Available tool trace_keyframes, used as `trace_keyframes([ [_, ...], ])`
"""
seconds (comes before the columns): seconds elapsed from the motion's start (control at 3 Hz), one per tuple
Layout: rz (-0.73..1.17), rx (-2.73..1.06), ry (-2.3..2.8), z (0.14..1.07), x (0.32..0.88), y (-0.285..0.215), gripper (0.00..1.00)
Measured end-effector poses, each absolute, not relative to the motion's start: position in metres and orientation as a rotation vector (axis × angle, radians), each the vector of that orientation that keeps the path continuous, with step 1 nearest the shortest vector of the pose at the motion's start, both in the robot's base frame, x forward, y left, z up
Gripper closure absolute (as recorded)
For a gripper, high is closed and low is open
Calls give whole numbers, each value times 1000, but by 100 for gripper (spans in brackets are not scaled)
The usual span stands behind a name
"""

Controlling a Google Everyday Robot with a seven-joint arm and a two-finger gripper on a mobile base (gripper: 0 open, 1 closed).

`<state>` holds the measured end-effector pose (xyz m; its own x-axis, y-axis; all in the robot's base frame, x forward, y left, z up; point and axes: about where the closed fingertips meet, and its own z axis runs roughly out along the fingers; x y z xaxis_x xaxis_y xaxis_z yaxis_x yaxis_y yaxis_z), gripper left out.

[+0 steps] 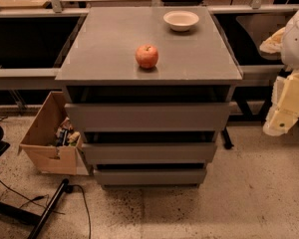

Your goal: Open top drawer

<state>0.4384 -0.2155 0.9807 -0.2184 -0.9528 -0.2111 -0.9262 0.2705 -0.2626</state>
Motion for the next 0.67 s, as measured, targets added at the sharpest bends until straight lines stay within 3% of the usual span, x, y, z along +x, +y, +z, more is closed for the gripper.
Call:
trace_keyframes([
  [0.67,-171,-1749,2232,950,462,-213,0],
])
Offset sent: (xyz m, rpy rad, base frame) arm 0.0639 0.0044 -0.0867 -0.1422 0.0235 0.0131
